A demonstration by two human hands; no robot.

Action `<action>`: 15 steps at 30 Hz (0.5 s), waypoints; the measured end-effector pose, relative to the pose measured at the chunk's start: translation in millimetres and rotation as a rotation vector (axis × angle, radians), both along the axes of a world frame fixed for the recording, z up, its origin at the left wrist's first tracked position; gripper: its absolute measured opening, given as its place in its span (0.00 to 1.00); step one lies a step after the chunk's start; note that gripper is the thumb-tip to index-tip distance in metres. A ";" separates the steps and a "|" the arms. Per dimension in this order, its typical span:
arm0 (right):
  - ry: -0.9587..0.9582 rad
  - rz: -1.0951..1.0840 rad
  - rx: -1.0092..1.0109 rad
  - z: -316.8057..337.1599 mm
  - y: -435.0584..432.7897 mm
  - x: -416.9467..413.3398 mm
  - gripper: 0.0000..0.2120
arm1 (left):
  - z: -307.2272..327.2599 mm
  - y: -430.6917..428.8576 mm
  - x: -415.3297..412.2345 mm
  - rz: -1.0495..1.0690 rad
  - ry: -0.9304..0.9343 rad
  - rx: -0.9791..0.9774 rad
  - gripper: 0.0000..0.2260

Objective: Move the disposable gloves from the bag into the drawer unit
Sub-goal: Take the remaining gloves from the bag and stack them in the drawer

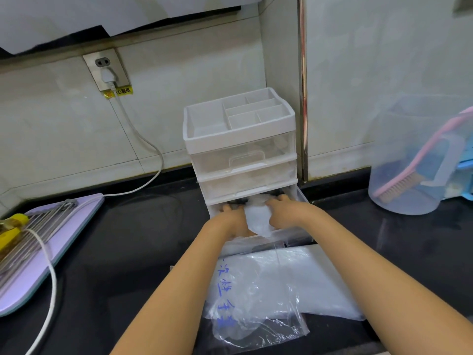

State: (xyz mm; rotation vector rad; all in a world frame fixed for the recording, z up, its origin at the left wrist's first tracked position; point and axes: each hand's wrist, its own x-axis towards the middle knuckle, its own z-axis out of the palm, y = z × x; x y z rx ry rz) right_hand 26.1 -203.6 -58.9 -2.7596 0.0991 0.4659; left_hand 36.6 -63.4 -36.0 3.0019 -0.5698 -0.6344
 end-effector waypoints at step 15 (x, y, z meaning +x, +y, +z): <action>-0.389 -0.081 0.381 32.8 -2.0 -48.4 0.17 | 4.5 9.0 0.0 0.135 0.015 -0.237 0.32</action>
